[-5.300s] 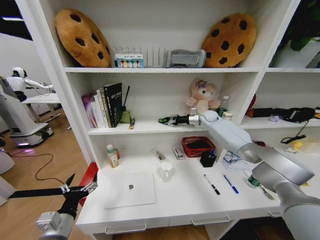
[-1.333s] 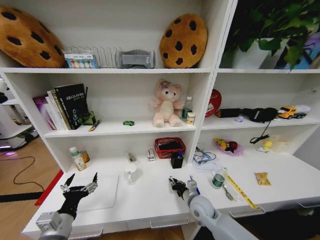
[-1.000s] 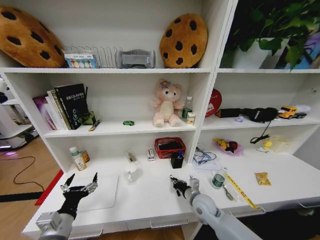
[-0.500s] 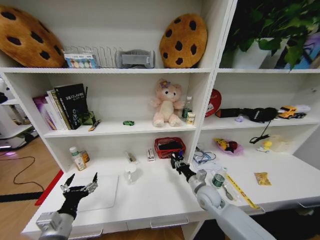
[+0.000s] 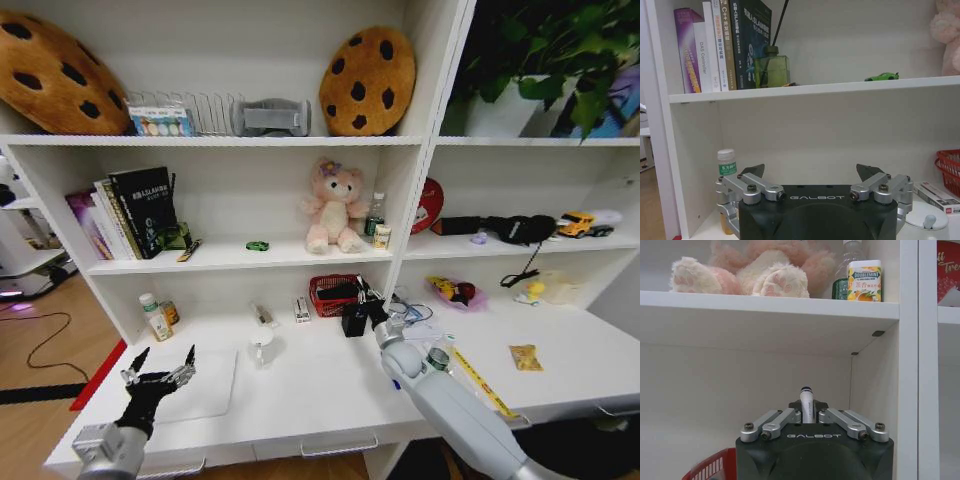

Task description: Organize the objects on the table.

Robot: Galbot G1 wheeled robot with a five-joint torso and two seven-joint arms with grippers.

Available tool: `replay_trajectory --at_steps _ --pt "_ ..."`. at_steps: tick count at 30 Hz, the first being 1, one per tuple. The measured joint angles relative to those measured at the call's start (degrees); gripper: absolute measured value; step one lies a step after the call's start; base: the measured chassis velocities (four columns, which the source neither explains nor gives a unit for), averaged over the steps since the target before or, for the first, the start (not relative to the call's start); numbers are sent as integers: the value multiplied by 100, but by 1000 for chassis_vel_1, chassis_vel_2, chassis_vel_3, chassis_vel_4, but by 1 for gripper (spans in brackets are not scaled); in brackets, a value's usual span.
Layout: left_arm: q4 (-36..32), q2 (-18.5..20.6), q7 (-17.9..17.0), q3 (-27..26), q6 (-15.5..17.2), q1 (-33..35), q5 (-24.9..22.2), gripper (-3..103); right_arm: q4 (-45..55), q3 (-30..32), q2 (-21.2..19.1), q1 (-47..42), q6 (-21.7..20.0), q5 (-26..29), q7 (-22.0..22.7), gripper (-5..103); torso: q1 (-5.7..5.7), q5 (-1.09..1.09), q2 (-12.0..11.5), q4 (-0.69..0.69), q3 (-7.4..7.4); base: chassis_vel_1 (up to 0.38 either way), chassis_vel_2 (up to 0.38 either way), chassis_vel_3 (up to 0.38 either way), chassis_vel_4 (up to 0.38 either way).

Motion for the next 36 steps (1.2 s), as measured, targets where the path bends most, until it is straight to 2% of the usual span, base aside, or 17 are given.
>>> replay_trajectory --at_steps 6,8,19,25,30,31,33,34,36 --pt "0 0 0 0 0 0 0 100 -421 -223 229 284 314 -124 24 10 0 0 0 0 0 0 0 0 0" --pt "0 0 -1 0 0 0 0 100 -650 -329 402 430 563 -235 79 10 0 0 0 3 0 0 0 0 0" --pt "0 0 -2 0 0 0 0 100 -1006 -325 665 422 656 -488 195 10 0 0 1 0 0 0 0 0 0" --pt "0 0 -2 0 0 0 0 100 -1347 -314 918 478 853 -761 253 10 0 1 1 2 0 0 0 0 0" --pt "0 0 -2 0 0 0 0 100 -1396 -354 938 510 872 -819 353 10 0 0 1 2 0 0 0 0 0" --pt "0 0 -2 0 0 0 0 100 -1403 -357 929 510 866 -858 361 8 0 0 1 1 0 0 0 0 0" --pt "0 0 -2 0 0 0 0 100 -1413 -349 920 509 853 -912 380 15 0 0 1 1 0 0 0 0 0" --pt "0 0 -2 0 0 0 0 100 -1413 -349 920 509 853 -912 380 15 0 0 1 1 0 0 0 0 0" --pt "0 0 -2 0 0 0 0 100 -1390 -314 885 490 804 -904 391 26 0 0 1 1 0 0 0 0 0"
